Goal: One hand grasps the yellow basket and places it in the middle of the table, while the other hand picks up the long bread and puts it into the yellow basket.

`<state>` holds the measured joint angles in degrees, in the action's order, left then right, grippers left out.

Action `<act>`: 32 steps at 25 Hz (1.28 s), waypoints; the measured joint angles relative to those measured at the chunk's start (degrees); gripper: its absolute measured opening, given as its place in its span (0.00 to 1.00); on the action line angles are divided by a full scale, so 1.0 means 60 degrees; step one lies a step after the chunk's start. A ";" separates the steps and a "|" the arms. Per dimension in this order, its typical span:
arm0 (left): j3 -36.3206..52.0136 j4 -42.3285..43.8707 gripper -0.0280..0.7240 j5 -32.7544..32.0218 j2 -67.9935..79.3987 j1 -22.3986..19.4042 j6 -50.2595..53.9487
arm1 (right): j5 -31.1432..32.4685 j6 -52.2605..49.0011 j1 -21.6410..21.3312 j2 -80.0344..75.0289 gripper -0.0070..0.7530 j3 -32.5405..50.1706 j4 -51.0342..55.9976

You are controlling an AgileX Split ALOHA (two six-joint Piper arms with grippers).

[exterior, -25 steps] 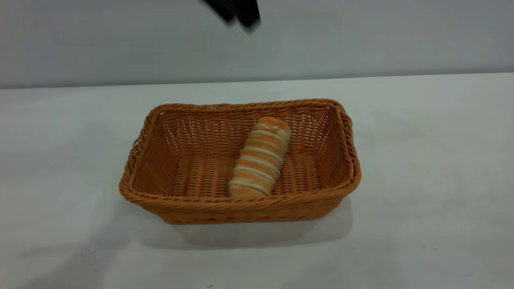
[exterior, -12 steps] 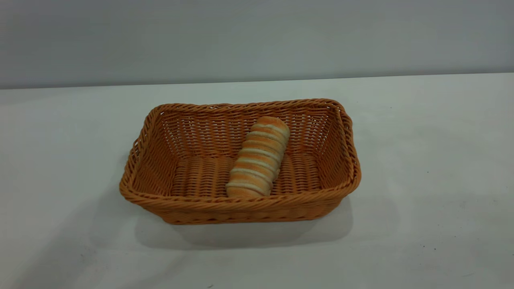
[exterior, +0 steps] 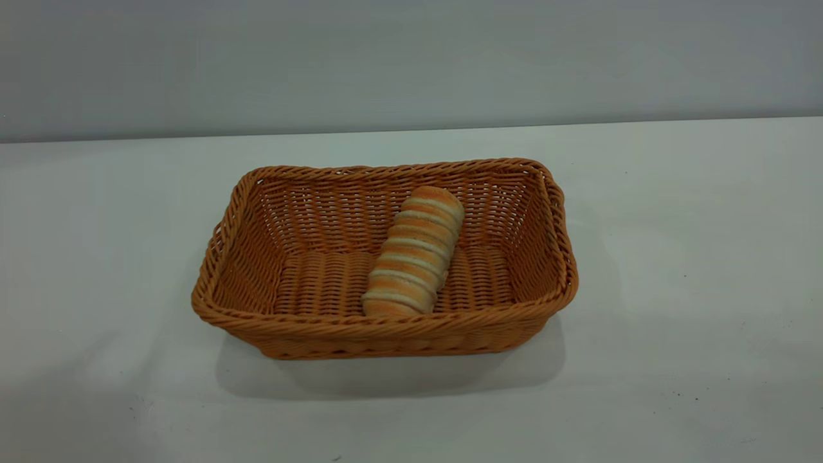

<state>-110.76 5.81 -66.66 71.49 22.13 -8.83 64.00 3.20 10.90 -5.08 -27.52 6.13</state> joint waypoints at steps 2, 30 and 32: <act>0.0687 0.0187 0.67 0.0000 -0.0954 0.0000 0.0094 | 0.0000 -0.0029 0.0000 0.0000 0.31 0.0000 0.0000; 1.2229 -0.1301 0.62 0.0027 -1.0667 0.0000 0.0378 | 0.0000 -0.0069 0.0000 0.0000 0.32 0.0007 0.0000; 1.2534 -0.1370 0.62 0.0048 -1.0704 0.0000 0.0378 | 0.0000 -0.0069 0.0000 0.0000 0.32 0.0007 0.0000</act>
<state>-35.55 -2.41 -66.38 7.27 22.13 -6.56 64.00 2.78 10.90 -5.08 -27.47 6.13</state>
